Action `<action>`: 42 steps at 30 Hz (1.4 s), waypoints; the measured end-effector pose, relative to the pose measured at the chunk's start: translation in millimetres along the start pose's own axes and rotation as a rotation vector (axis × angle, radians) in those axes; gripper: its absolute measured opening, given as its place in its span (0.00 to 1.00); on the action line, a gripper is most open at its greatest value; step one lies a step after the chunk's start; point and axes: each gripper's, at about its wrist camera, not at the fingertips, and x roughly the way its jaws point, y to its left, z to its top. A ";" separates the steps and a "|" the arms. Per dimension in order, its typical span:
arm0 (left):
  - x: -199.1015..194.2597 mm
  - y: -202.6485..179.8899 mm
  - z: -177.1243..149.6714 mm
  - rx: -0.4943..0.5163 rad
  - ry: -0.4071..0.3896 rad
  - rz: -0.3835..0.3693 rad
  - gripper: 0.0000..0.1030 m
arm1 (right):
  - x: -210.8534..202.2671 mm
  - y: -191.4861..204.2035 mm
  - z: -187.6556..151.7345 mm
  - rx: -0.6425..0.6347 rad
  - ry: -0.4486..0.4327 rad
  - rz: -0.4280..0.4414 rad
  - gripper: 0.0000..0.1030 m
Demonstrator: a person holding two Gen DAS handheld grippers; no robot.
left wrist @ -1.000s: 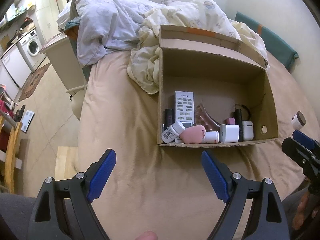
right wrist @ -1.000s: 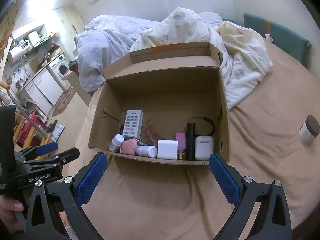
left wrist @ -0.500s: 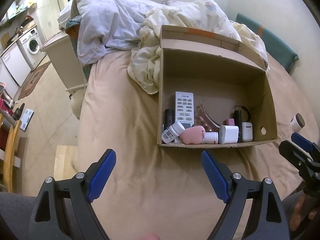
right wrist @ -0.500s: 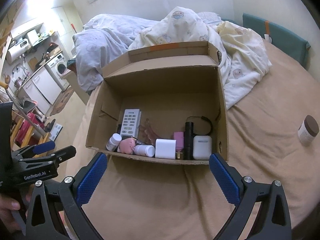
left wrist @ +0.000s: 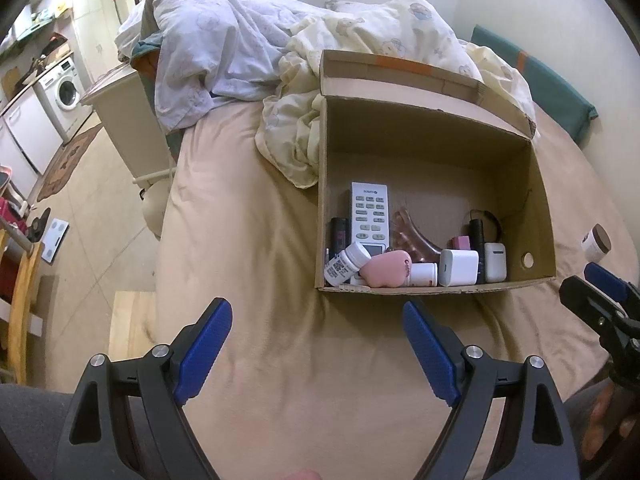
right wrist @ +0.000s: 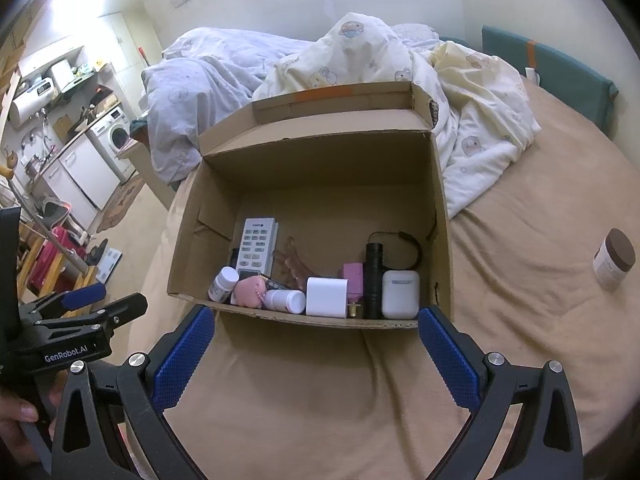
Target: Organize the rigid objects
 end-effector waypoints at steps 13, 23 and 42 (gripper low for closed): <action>0.4 -0.5 0.1 -0.001 0.000 0.003 0.83 | -0.2 -0.4 0.0 0.000 0.003 -0.002 1.00; 0.5 -0.5 -0.1 0.000 0.001 0.002 0.83 | 0.0 -0.2 -0.1 0.000 0.004 -0.001 1.00; 4.7 -0.3 -6.4 0.019 0.010 0.007 0.83 | 0.2 0.1 -0.1 -0.001 0.006 -0.001 1.00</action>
